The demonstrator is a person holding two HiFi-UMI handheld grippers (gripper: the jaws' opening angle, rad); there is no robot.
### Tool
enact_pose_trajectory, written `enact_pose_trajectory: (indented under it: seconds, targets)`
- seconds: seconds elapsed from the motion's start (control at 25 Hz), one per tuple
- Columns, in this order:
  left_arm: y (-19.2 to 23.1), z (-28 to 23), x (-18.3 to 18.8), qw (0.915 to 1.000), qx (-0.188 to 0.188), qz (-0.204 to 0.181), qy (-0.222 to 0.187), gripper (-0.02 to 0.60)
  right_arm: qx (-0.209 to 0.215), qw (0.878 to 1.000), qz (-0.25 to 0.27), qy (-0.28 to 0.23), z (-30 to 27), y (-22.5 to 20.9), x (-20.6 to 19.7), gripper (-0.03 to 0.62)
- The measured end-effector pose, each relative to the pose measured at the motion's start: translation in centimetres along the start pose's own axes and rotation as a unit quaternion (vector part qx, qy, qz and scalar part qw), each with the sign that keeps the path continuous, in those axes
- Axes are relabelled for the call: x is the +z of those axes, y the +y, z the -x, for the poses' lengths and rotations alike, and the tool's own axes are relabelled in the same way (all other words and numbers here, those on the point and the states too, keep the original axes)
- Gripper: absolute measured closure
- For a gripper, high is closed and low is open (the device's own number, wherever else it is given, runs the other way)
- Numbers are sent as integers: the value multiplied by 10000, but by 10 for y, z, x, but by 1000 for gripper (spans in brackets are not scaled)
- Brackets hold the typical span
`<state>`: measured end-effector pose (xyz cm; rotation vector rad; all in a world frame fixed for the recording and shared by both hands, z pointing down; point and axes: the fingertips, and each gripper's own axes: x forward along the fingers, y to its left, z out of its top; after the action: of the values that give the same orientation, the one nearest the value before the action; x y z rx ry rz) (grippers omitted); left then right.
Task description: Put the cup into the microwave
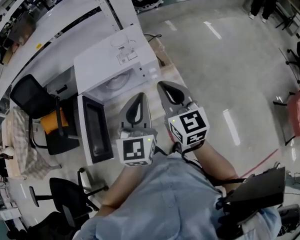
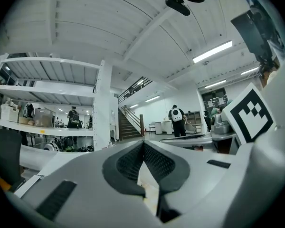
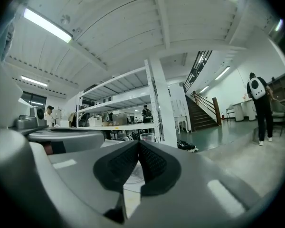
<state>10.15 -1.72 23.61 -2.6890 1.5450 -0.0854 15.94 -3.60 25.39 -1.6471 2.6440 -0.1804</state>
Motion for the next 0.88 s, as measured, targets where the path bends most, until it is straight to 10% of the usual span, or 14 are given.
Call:
enact_pose_trajectory:
  seconds: [0.88]
  targets:
    - [88, -101, -17, 9975, 552, 431, -99, 574, 555, 9978, 293, 215, -129, -35, -10, 580]
